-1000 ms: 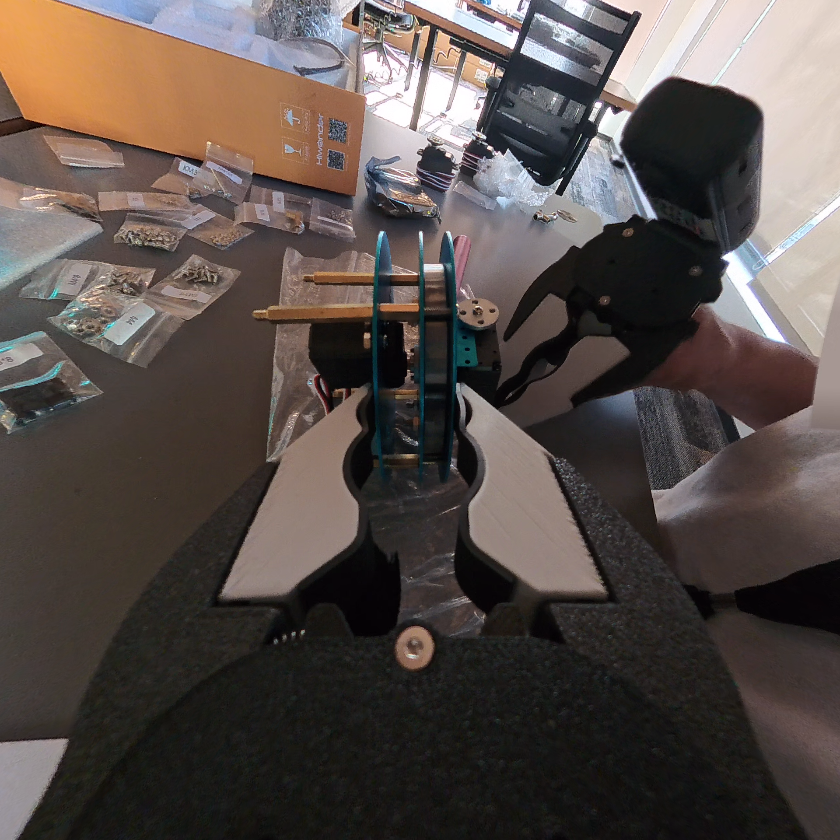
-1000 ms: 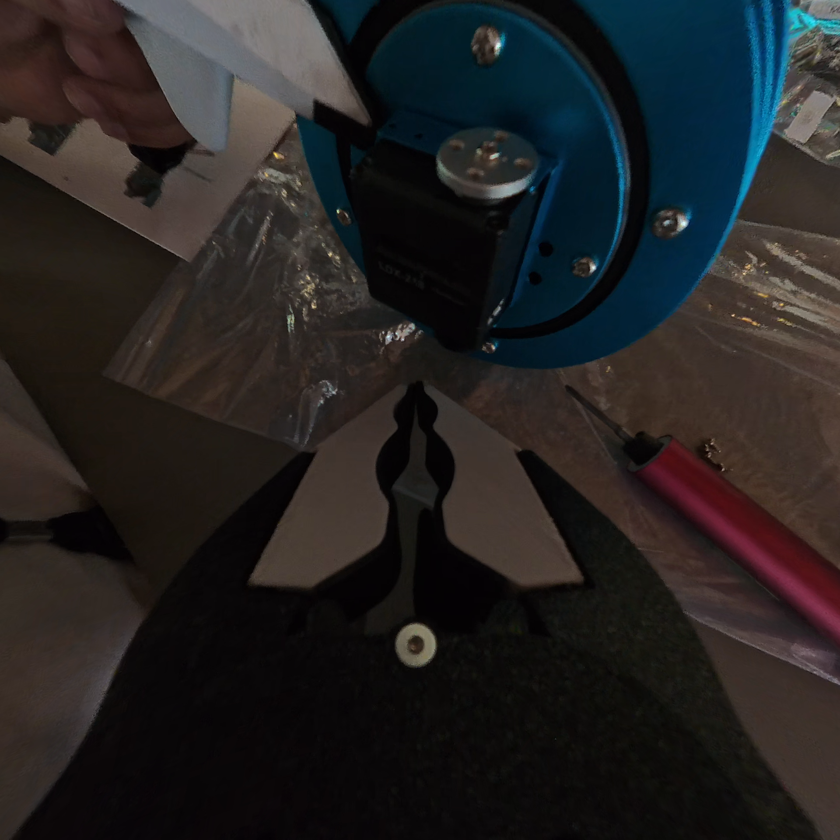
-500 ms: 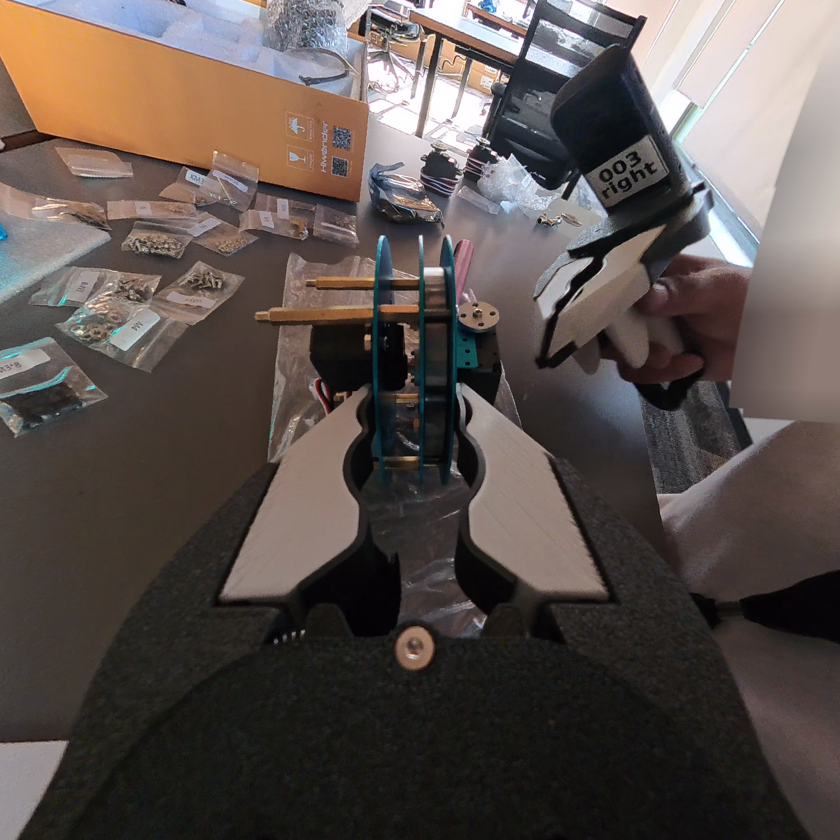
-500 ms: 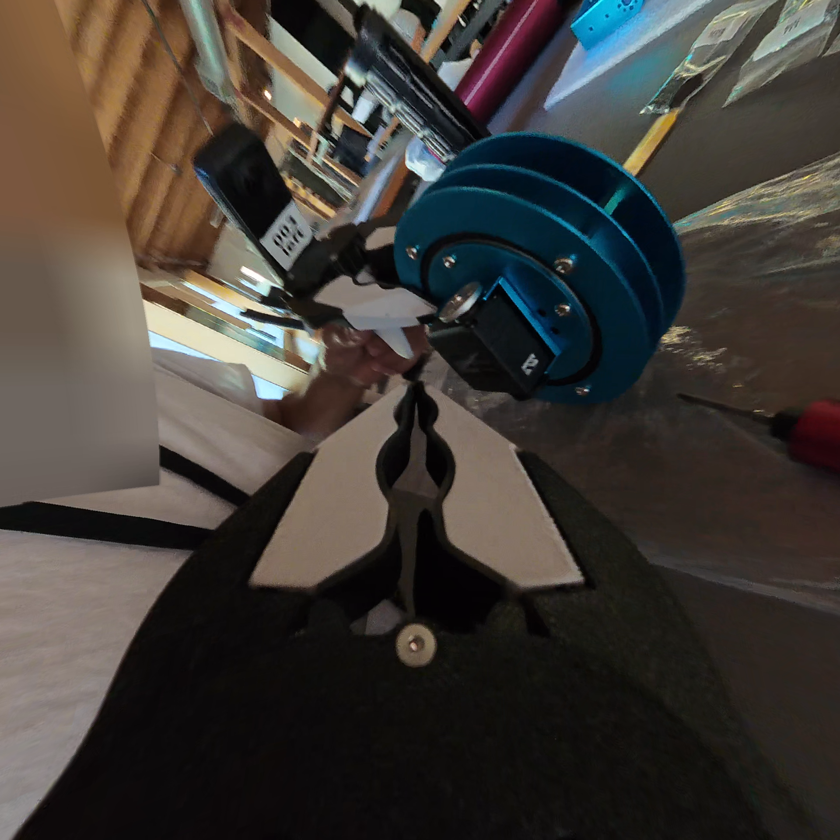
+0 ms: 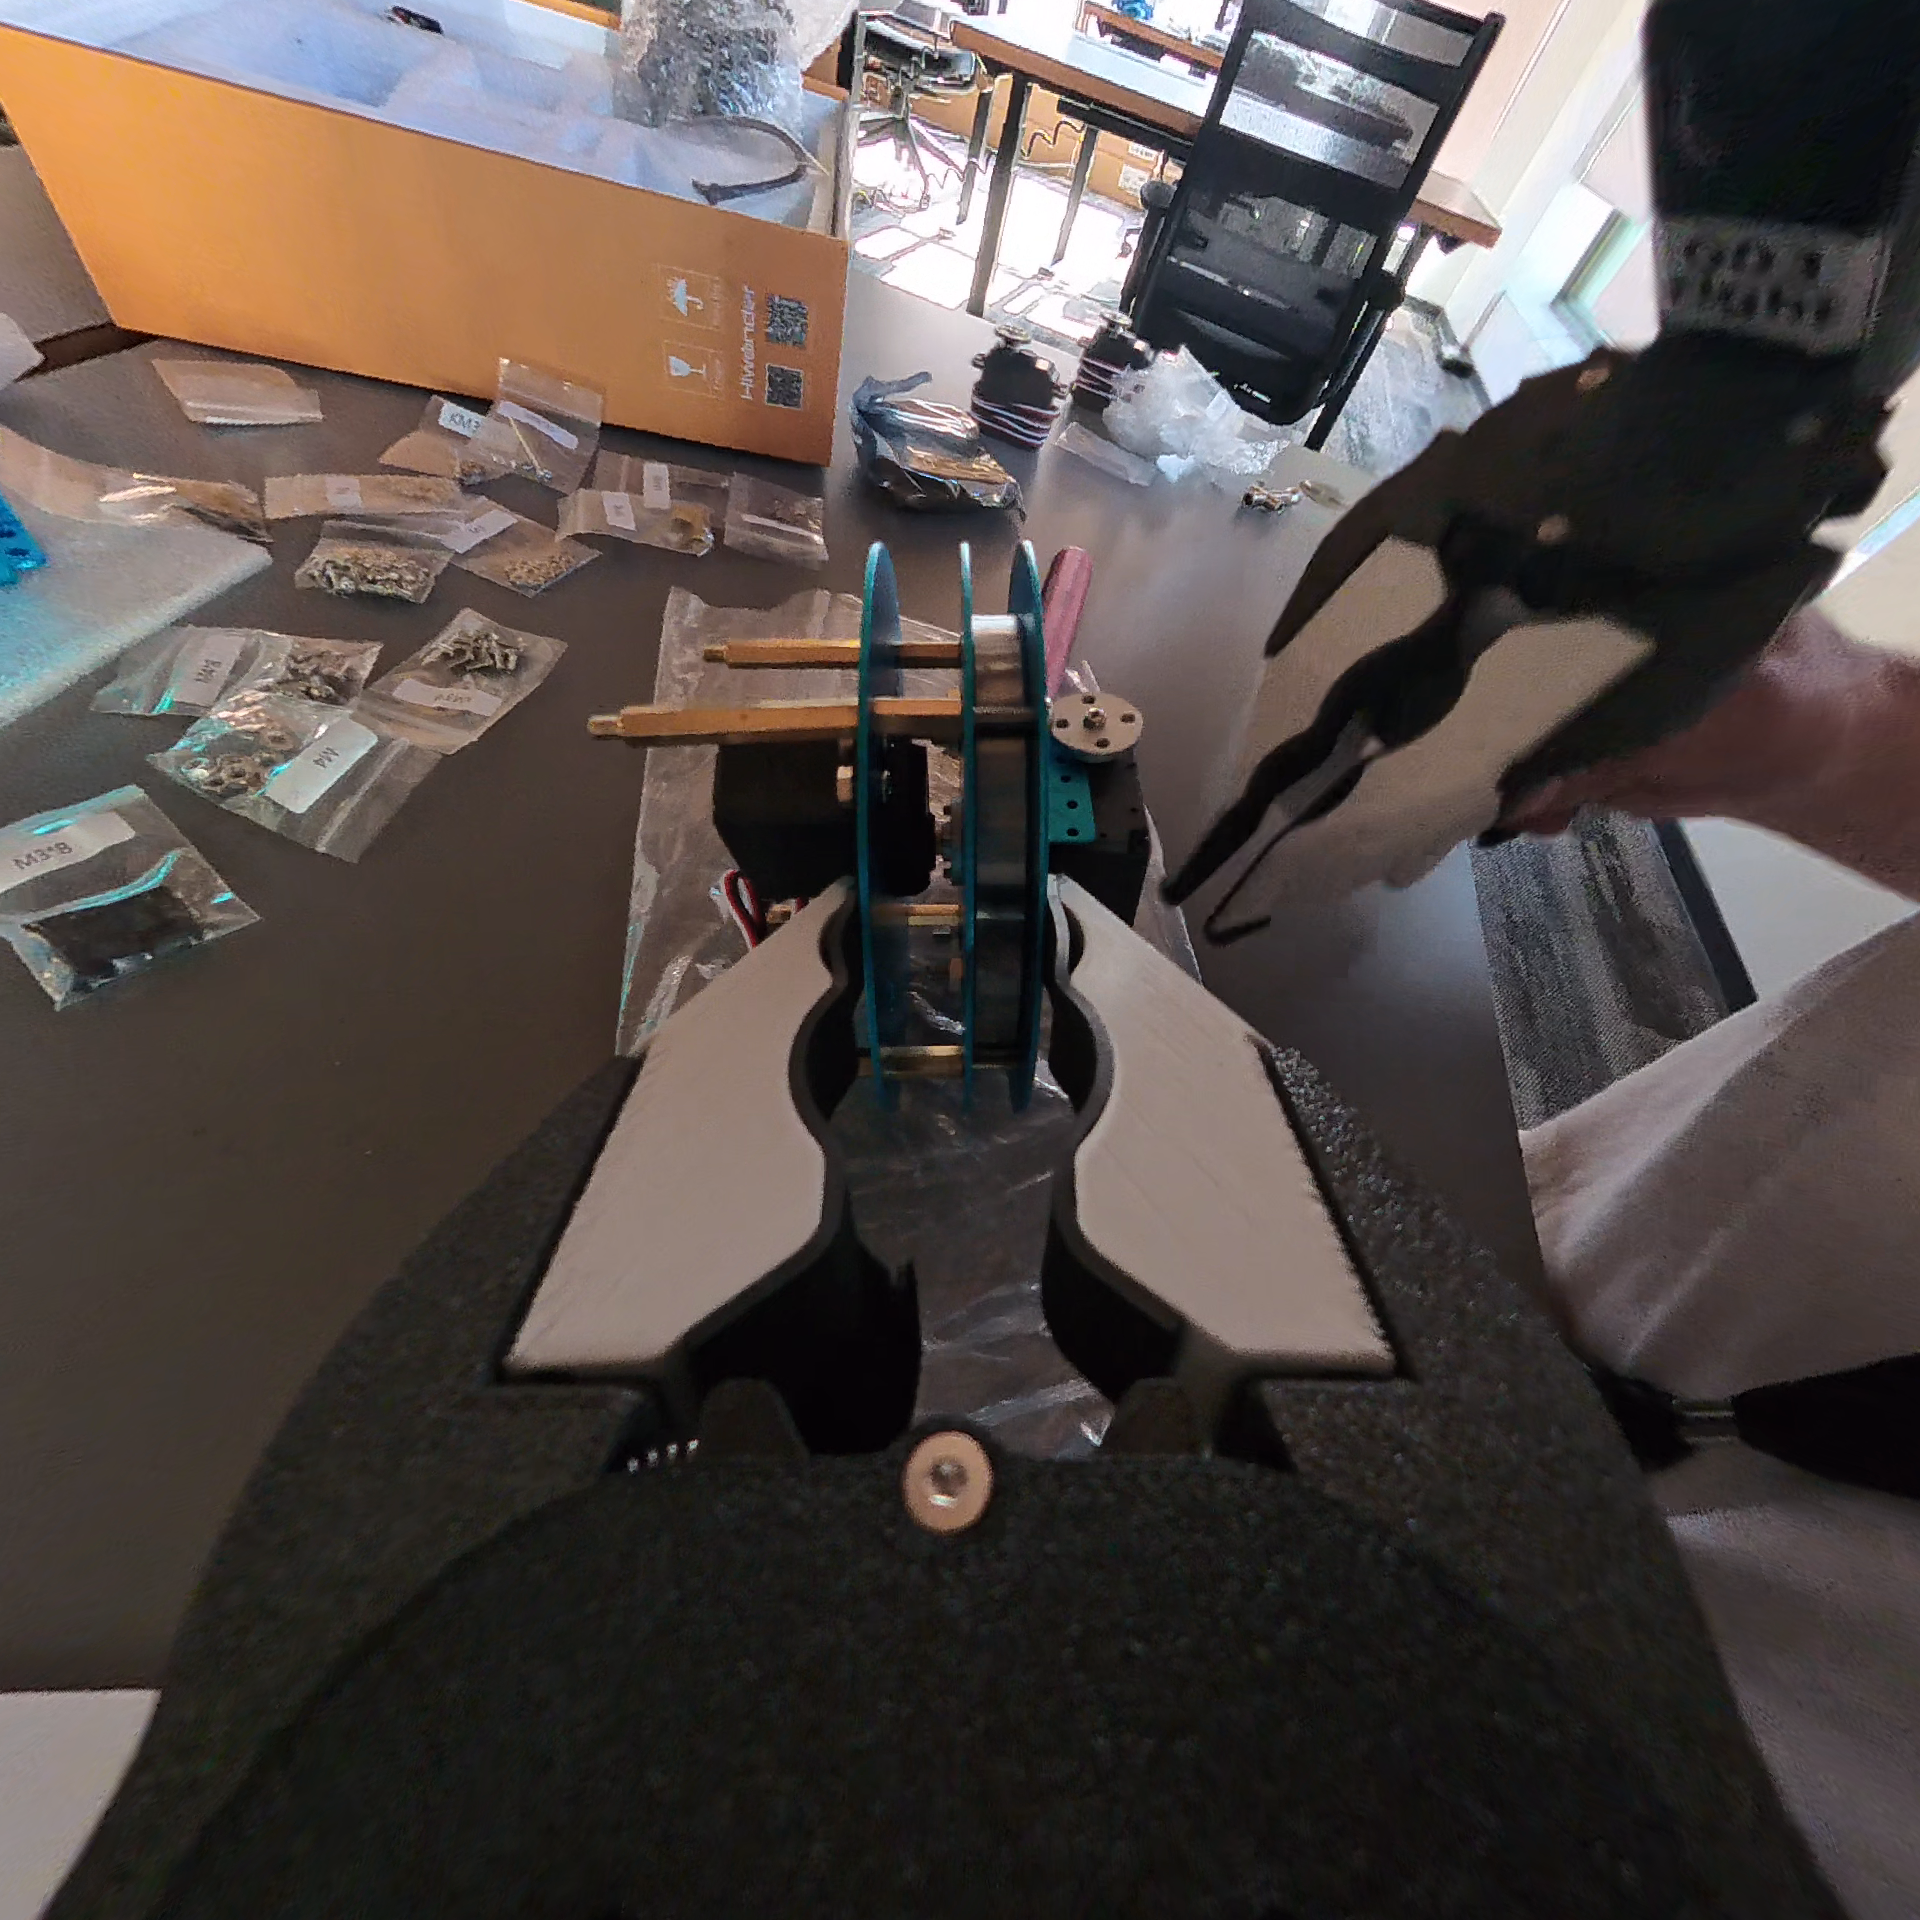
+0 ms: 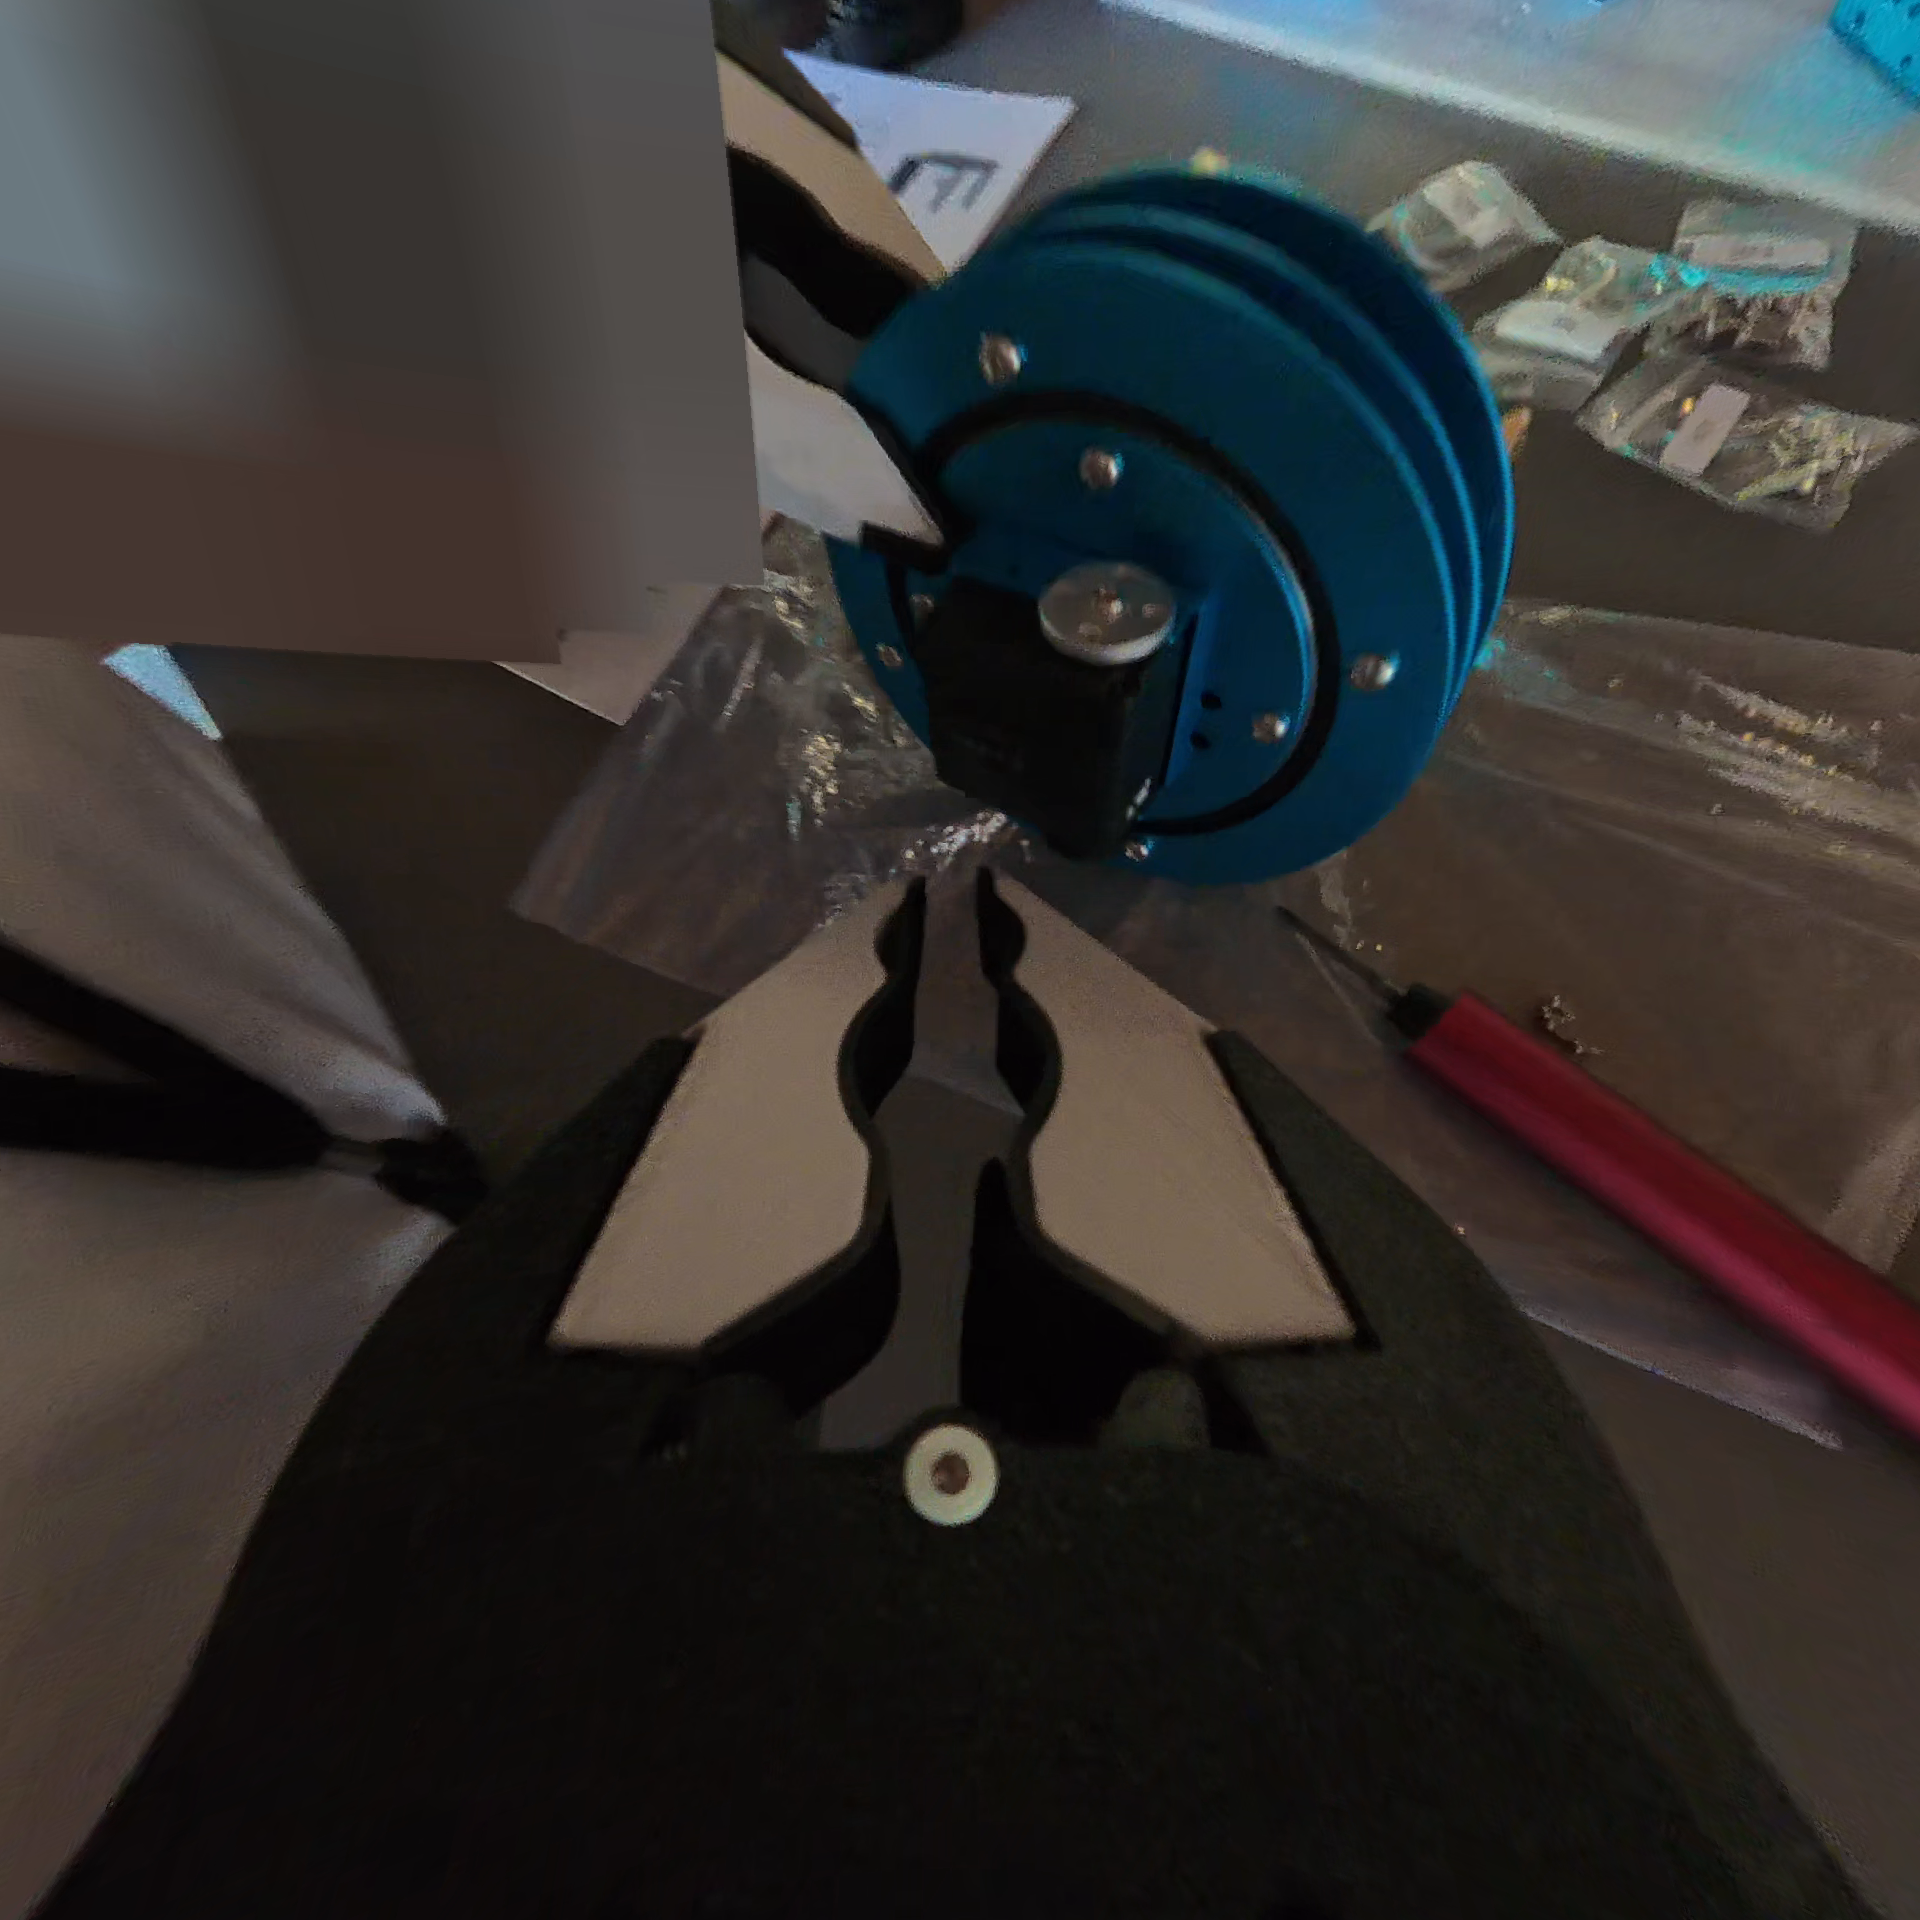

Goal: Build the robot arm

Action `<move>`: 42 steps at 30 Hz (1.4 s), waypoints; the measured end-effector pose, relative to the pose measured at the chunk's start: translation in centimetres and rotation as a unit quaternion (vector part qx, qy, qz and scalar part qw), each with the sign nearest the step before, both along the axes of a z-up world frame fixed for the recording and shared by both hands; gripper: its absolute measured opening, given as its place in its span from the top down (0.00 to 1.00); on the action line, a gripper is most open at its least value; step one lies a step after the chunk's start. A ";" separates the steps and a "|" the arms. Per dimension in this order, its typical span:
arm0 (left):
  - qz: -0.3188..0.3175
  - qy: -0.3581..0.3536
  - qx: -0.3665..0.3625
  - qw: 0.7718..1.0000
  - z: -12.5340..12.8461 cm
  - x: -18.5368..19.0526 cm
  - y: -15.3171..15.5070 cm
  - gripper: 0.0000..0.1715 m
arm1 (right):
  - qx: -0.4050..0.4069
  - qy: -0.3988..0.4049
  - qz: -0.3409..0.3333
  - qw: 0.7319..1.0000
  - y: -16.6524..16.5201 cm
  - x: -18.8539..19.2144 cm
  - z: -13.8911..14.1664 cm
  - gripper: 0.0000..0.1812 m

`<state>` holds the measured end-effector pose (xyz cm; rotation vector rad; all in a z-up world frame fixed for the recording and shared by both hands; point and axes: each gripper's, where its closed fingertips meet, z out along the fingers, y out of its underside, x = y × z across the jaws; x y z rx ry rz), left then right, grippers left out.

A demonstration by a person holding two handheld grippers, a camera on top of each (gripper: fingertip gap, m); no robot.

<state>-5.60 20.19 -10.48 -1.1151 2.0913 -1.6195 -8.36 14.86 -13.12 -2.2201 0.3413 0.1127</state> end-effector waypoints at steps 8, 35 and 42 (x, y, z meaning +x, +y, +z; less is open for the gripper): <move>0.003 0.007 -0.005 1.000 0.0 0.1 0.1 0.81 | -0.024 0.031 -0.024 0.999 1.0 0.7 -3.9 0.93; -0.003 0.015 -0.005 1.000 -0.2 -0.1 0.3 0.81 | -0.072 -0.024 -0.039 0.996 2.2 0.8 -5.2 1.00; -0.003 0.015 -0.006 1.000 -0.2 0.0 0.3 0.81 | -0.072 -0.036 -0.038 0.996 2.3 0.7 -5.0 1.00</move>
